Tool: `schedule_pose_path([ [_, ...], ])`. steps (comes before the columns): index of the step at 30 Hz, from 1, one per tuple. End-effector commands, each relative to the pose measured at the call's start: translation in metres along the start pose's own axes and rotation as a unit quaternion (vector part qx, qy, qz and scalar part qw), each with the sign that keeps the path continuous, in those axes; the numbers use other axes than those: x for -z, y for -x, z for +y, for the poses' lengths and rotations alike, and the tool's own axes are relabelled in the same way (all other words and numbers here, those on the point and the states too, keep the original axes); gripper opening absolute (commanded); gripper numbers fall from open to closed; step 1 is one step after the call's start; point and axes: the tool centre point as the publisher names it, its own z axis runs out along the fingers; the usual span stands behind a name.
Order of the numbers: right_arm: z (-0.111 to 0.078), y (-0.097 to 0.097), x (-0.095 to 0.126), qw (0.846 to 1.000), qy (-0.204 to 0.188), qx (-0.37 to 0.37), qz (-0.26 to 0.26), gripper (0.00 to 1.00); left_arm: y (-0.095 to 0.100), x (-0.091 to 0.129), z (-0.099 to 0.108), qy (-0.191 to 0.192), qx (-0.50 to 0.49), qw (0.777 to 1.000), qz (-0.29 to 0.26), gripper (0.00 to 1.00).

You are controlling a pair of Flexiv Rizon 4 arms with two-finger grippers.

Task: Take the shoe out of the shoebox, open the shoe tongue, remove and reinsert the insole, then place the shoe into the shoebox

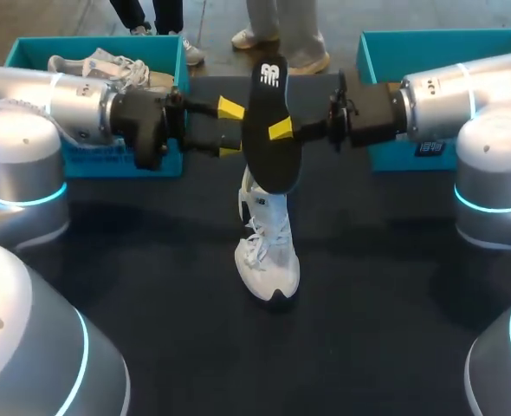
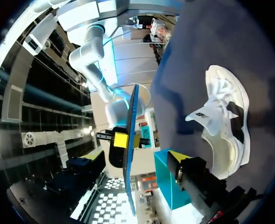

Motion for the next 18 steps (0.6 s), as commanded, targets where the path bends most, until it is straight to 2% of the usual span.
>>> schedule_pose_path([
  [1, 0.001, -0.005, 0.007, 1.000, -0.003, 0.013, -0.014, 0.00, -0.005, 0.020, -0.003, -0.013, -0.002, 1.000, 0.018, 1.00],
  [7, 0.003, -0.006, 0.011, 0.998, -0.012, 0.057, -0.013, 0.00, -0.017, 0.034, -0.011, -0.028, -0.026, 0.997, 0.064, 1.00],
  [12, 0.003, -0.006, 0.011, 0.998, -0.013, 0.058, -0.013, 0.00, -0.028, 0.040, -0.012, -0.029, -0.031, 0.994, 0.098, 1.00],
  [18, 0.003, -0.006, 0.011, 0.998, -0.013, 0.058, -0.013, 0.00, -0.028, 0.040, -0.012, -0.029, -0.031, 0.994, 0.098, 1.00],
])
